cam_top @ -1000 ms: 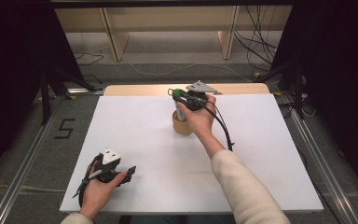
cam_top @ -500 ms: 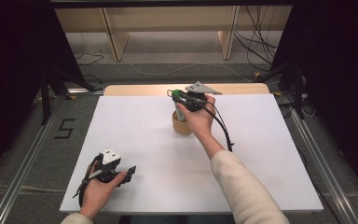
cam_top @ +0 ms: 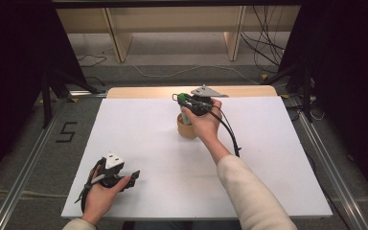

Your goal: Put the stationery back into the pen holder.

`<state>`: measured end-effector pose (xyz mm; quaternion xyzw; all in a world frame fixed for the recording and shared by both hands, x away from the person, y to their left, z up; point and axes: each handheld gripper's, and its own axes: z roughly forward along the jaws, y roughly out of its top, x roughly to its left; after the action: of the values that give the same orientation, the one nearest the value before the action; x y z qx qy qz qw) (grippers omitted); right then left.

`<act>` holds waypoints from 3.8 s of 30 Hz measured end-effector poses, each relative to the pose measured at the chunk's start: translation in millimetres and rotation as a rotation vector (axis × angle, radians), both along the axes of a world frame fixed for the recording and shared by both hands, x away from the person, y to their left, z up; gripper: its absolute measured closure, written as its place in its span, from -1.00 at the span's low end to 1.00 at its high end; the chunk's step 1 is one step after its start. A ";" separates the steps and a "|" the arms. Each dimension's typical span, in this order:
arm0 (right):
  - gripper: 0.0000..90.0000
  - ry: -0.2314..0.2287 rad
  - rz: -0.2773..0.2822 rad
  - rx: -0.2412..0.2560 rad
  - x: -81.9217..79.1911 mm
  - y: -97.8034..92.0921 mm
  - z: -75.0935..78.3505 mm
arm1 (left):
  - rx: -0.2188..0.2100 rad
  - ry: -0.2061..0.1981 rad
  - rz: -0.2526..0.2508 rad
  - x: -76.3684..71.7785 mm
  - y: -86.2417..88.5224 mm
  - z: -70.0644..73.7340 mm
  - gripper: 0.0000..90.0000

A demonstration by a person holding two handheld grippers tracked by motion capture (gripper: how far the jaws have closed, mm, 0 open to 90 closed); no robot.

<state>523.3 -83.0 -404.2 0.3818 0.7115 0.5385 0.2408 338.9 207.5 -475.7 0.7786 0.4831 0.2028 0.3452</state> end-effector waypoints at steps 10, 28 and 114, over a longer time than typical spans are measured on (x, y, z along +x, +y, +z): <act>0.49 0.008 -0.007 -0.009 0.2 -2.9 -7.9 | 0.000 0.000 0.000 0.0 -0.2 -0.3 -0.32; 0.49 0.055 -0.004 -0.056 -0.2 -4.8 -30.2 | 0.003 0.000 -0.002 0.1 -0.3 -0.7 -0.32; -0.33 0.153 0.129 -0.168 -93.3 -92.2 -26.1 | 0.004 0.005 0.002 -0.7 -1.7 -2.8 -0.33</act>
<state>430.0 -175.1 -430.3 0.3539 0.7934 0.4607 0.1817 338.2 205.7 -478.4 0.7793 0.4843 0.2023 0.3423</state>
